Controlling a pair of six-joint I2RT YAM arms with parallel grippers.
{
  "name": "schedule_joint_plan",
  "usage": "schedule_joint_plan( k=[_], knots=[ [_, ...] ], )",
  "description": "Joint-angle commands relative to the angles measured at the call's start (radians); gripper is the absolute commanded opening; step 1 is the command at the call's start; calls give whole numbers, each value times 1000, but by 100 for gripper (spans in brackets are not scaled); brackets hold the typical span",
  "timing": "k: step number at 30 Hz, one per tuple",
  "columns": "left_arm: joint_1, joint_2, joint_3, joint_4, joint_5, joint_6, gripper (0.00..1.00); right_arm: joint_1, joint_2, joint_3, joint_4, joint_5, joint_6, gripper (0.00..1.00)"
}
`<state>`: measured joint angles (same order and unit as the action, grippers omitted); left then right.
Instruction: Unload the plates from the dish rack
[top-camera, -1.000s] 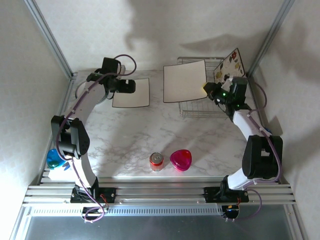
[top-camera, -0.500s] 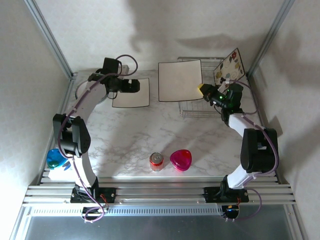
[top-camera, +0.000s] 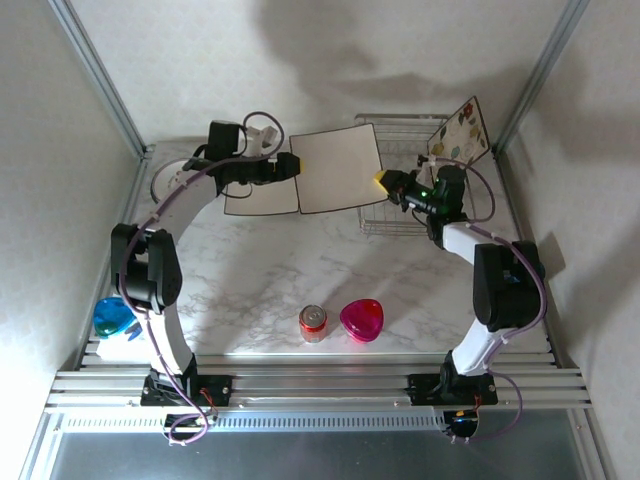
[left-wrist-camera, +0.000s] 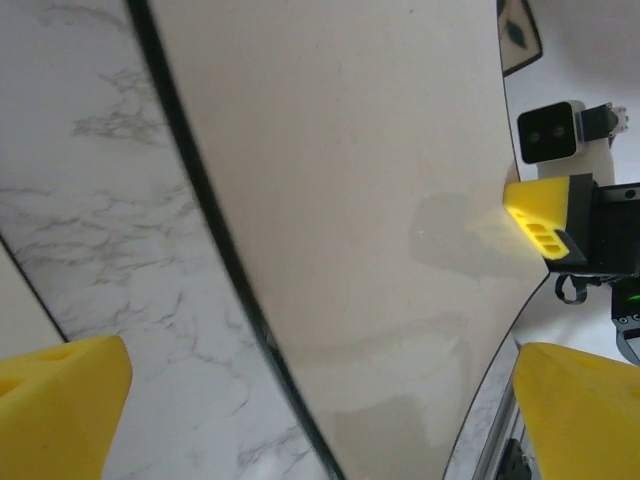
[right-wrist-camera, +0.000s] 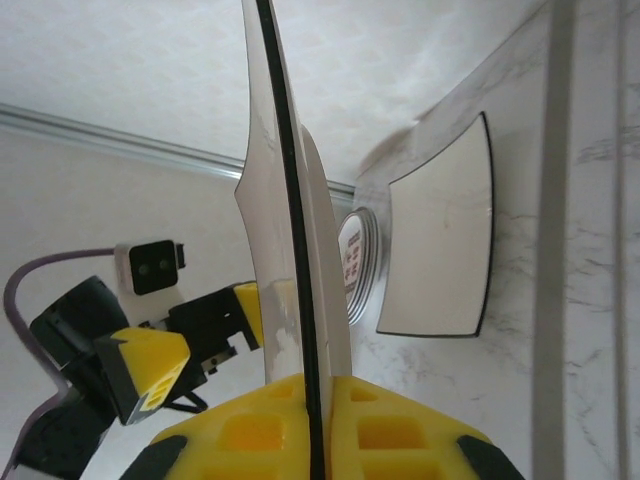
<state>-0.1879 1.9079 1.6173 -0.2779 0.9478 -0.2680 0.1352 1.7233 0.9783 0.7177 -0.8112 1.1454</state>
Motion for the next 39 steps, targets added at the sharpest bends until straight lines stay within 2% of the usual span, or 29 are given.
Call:
schedule_joint_plan(
  k=[1,6,11,16,19,24,28,29,30,31,34,37,39],
  knots=[
    [2,41,-1,73,67,-44,93,17,-17,83,187,-52,17,0],
    [3,57,1,98,81,-63,80,34,-5,103,176,-54,12,0],
    [8,59,-1,108,82,-71,47,42,10,111,171,-52,9,0],
    [11,54,-13,130,82,-87,27,47,26,112,168,-43,3,0],
    [13,50,-18,144,82,-99,20,53,38,112,180,-36,13,0],
    [13,42,-30,170,82,-114,1,73,68,130,181,-32,20,0],
    [24,29,-52,205,74,-140,0,86,82,141,168,-26,19,0],
    [28,23,-62,224,74,-151,0,87,84,141,156,-24,14,3],
    [31,17,-71,238,75,-159,0,87,84,143,147,-24,7,12],
    [33,10,-81,254,77,-167,0,86,82,143,129,-21,-3,27],
    [38,-4,-99,276,82,-179,0,86,76,162,33,-16,-46,60],
    [44,-18,-116,307,72,-204,0,85,83,185,-23,-18,-64,82],
    [47,-27,-131,342,75,-226,0,86,88,198,-49,-16,-73,90]
  ],
)
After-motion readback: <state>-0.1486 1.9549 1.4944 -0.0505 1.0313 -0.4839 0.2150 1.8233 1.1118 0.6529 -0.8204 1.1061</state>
